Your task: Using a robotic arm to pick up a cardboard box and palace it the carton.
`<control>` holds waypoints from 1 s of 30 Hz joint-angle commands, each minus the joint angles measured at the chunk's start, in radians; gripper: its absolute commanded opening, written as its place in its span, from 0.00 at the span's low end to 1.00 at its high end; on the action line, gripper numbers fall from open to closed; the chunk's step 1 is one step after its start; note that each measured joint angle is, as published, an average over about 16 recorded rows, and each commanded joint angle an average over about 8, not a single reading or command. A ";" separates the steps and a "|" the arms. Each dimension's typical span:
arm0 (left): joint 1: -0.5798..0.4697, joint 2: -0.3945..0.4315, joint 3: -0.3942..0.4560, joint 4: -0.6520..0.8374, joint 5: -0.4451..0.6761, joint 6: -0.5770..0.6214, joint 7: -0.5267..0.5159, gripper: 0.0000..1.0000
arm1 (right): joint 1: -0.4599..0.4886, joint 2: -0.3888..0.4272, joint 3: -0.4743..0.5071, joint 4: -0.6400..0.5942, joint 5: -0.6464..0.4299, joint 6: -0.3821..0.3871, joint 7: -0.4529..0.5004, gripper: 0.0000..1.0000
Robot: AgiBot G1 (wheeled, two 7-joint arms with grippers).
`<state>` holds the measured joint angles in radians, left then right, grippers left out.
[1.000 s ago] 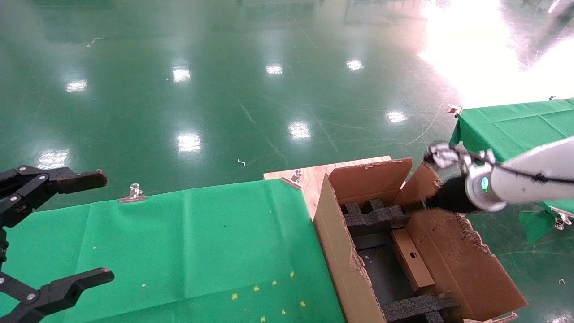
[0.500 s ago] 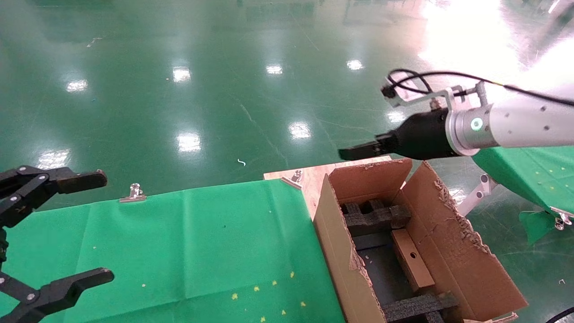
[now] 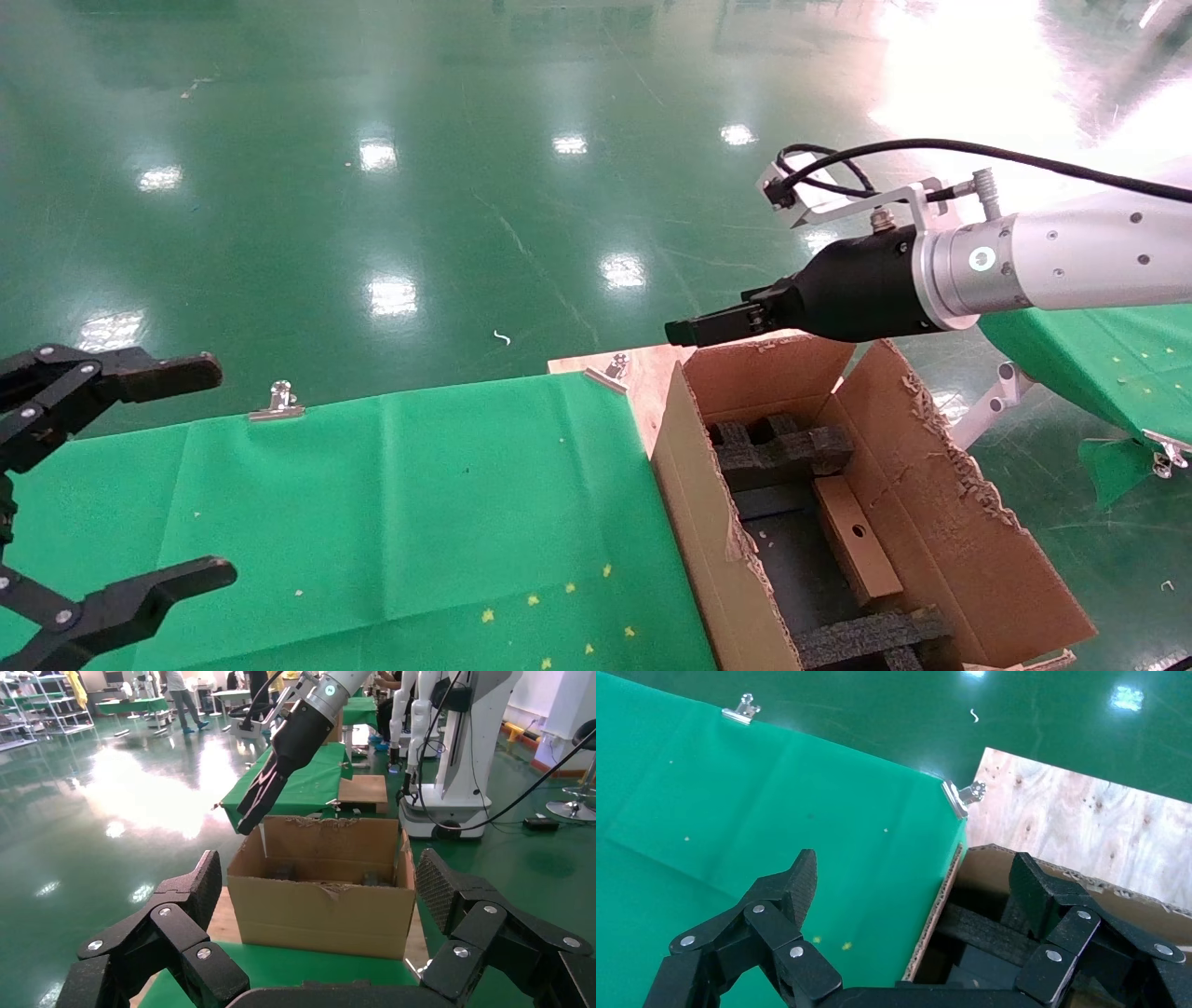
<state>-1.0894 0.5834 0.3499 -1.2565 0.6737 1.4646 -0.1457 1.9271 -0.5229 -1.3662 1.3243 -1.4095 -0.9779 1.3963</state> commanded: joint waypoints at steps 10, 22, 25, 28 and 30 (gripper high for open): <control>0.000 0.000 0.000 0.000 0.000 0.000 0.000 1.00 | -0.111 -0.012 0.138 -0.008 0.082 -0.064 -0.153 1.00; 0.000 0.000 0.000 0.000 0.000 0.000 0.000 1.00 | -0.285 -0.030 0.360 -0.016 0.221 -0.170 -0.399 1.00; 0.000 0.000 0.000 0.000 0.000 0.000 0.000 1.00 | -0.328 -0.034 0.415 -0.017 0.256 -0.197 -0.461 1.00; 0.000 0.000 0.000 0.000 0.000 0.000 0.000 1.00 | -0.371 -0.039 0.470 -0.019 0.291 -0.223 -0.523 1.00; 0.000 0.000 0.000 0.000 0.000 0.000 0.000 1.00 | -0.400 -0.041 0.507 -0.021 0.314 -0.241 -0.564 1.00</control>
<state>-1.0895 0.5833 0.3502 -1.2564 0.6735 1.4646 -0.1456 1.5272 -0.5644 -0.8590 1.3037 -1.0953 -1.2186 0.8327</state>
